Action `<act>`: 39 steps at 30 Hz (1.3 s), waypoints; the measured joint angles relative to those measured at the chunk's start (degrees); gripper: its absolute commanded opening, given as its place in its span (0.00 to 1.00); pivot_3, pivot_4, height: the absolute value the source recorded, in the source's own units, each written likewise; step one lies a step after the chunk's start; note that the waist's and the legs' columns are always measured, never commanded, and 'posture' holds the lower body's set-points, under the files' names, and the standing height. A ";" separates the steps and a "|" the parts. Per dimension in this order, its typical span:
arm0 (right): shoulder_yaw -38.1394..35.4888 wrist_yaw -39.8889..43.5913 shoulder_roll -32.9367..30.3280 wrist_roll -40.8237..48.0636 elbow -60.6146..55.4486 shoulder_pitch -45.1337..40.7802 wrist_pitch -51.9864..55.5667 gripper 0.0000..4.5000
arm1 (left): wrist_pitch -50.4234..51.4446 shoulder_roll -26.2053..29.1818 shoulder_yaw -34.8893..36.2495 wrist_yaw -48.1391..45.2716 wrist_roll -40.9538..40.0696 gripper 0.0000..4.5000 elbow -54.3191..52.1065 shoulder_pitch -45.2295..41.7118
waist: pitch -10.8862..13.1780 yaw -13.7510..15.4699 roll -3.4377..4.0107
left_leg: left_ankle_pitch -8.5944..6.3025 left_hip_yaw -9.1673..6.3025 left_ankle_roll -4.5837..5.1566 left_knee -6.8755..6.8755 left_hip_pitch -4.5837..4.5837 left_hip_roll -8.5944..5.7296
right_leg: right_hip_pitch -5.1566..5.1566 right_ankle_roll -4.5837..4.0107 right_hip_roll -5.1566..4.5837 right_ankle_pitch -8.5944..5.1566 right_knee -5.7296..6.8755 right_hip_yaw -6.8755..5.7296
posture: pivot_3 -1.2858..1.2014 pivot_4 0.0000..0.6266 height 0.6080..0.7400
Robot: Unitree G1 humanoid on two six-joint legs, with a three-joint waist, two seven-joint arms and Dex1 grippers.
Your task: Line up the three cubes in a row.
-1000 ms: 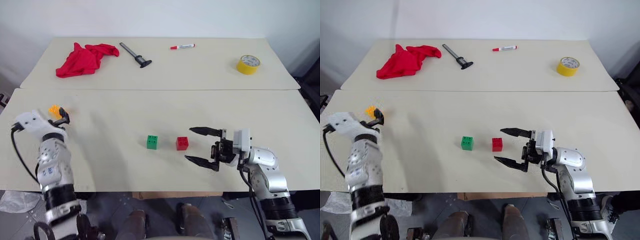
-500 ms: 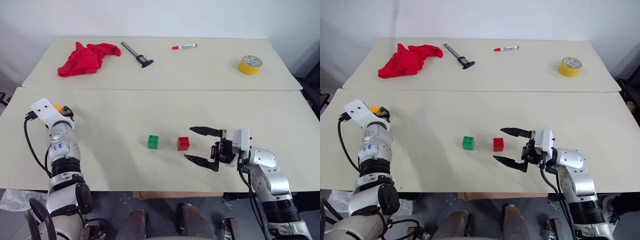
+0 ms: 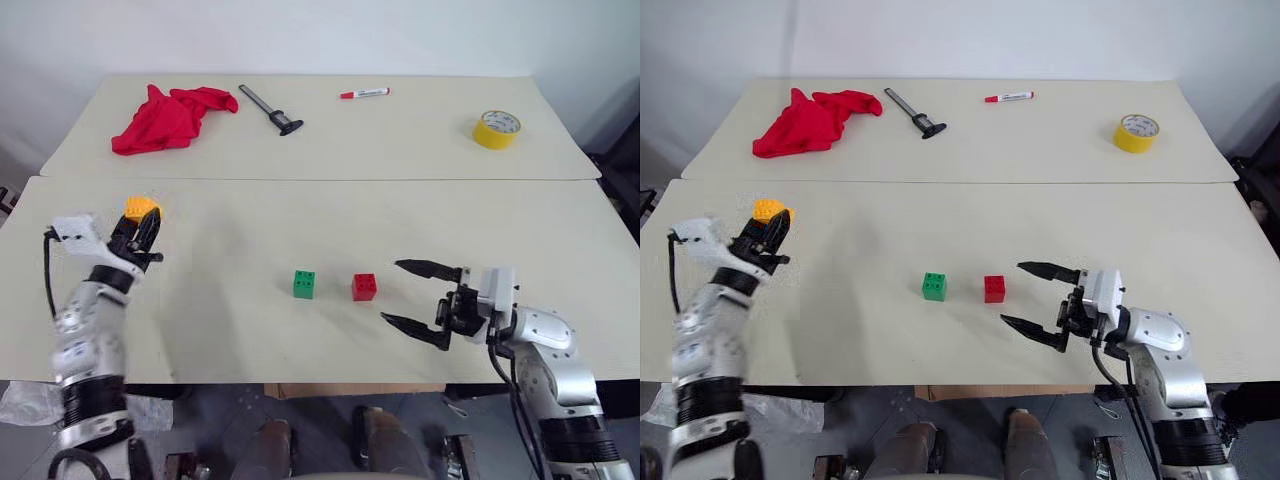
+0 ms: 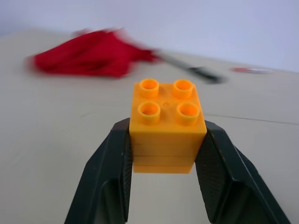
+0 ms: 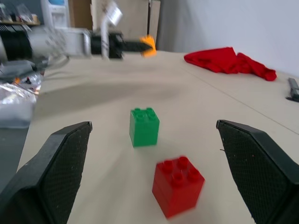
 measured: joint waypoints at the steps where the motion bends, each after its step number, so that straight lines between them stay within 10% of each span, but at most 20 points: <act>1: -0.61 0.00 -0.71 0.02 -0.23 0.74 0.03 1.00 | -1.21 4.14 -3.08 -8.14 0.36 0.33 -0.41 2.09 | 0.00 -0.05 0.04 | 0.00 -0.01 0.00 -0.02 0.02 -0.01 | 0.04 -0.01 -0.01 -0.01 -0.04 -0.01 | 0.52 0.24 1.00; 4: -2.93 0.38 -2.97 0.18 -0.86 3.81 0.11 1.00 | -5.46 10.14 -13.18 -26.99 5.17 0.33 4.43 -0.42 | 0.09 1.13 0.27 | 0.04 -0.08 0.12 -0.04 0.06 -0.17 | 0.17 -0.02 -0.05 -0.01 -0.09 -0.10 | 0.52 0.24 1.00; 10: -3.83 0.20 -3.89 0.46 -3.05 6.55 0.23 1.00 | -17.73 5.44 -23.57 -43.64 11.99 0.33 23.38 -19.34 | 0.06 0.82 0.19 | 0.06 -0.07 0.22 -0.01 -0.03 -0.27 | 0.13 0.11 0.08 0.07 0.04 -0.16 | 0.52 0.24 1.00; 27: -5.10 -3.51 -3.92 0.50 -8.56 12.87 0.52 1.00 | -27.51 5.07 -30.04 -49.63 14.44 0.33 38.24 -25.02 | 0.10 -0.45 0.12 | -0.04 0.21 0.39 0.05 -0.05 -0.18 | -0.03 0.15 0.11 0.09 0.22 -0.02 | 0.52 0.24 1.00; 36: -3.19 -1.35 -3.92 0.49 -6.53 8.13 0.45 1.00 | -28.11 5.58 -28.55 -49.61 13.91 0.96 35.32 -22.60 | 0.10 -0.69 0.12 | -0.04 0.22 0.38 0.04 -0.05 -0.14 | -0.04 0.15 0.07 0.09 0.22 0.01 | 0.52 0.24 1.00; 39: -2.05 0.96 -3.92 0.49 -3.17 3.67 0.43 1.00 | -23.66 8.61 -25.09 -49.21 10.75 0.99 27.11 -17.30 | 0.11 -1.27 0.12 | -0.07 0.25 0.32 0.03 -0.05 0.00 | -0.09 0.14 0.02 0.09 0.21 0.09 | 0.52 0.24 1.00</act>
